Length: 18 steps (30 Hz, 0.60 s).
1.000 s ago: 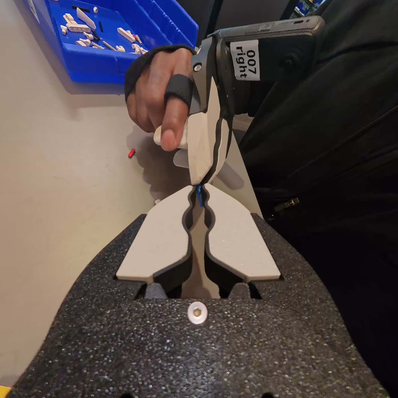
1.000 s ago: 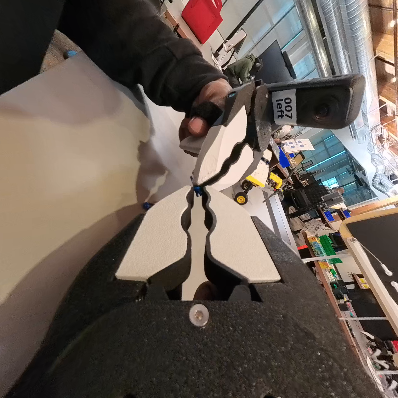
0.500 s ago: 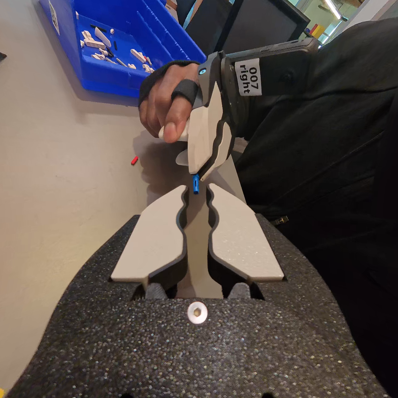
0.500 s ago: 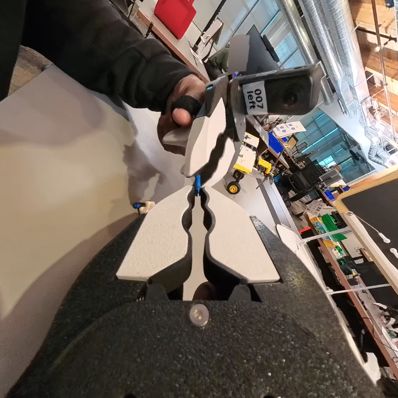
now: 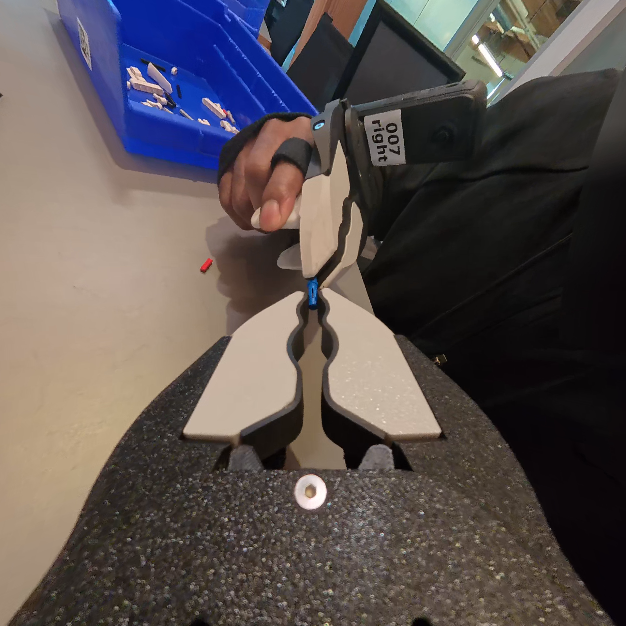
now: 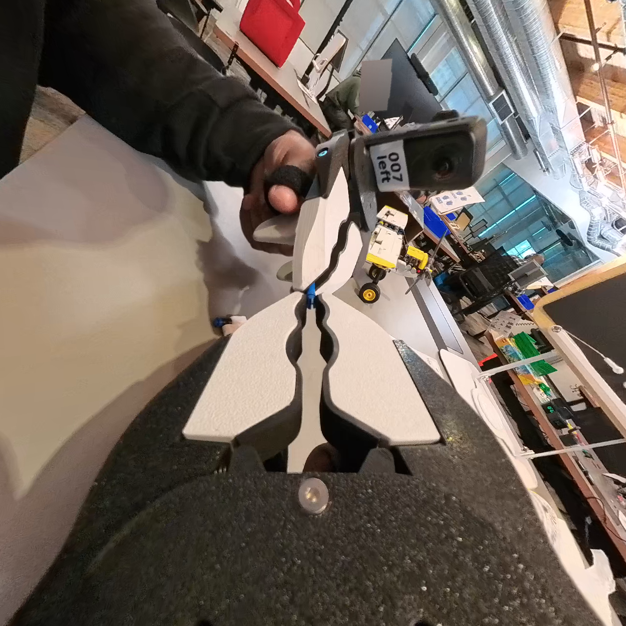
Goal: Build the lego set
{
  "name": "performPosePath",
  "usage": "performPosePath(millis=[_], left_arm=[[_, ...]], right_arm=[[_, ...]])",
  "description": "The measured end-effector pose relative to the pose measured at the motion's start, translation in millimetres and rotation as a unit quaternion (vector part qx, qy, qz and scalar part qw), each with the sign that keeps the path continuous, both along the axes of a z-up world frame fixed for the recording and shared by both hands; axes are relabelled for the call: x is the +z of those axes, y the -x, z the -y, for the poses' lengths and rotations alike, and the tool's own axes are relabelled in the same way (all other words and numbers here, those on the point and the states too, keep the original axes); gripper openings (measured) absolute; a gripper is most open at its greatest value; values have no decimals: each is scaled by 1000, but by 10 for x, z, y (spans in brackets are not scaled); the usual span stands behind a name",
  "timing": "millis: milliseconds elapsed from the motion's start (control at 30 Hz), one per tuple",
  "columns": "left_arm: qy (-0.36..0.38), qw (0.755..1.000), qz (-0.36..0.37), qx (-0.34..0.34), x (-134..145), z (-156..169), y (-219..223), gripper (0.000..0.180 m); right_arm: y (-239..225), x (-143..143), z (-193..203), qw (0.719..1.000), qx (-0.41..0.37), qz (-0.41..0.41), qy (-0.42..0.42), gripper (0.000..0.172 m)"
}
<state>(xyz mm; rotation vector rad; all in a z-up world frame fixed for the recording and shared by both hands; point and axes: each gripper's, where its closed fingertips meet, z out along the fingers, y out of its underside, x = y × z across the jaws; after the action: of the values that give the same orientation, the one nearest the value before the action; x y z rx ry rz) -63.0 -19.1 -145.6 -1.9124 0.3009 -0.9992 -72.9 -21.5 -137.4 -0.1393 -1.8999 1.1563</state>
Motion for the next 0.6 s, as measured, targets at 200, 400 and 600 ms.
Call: performPosePath(millis=[200,400,600], left_arm=[[-7,999,44,-20,59,23,-35,4],[7,998,51,-28,20,25,-67,4],[11,998,54,-30,8,24,-80,4]], right_arm=[[-25,15,2,1000,11,9,22,6],[-49,25,24,999,21,9,29,10],[-52,16,26,999,23,10,29,9]])
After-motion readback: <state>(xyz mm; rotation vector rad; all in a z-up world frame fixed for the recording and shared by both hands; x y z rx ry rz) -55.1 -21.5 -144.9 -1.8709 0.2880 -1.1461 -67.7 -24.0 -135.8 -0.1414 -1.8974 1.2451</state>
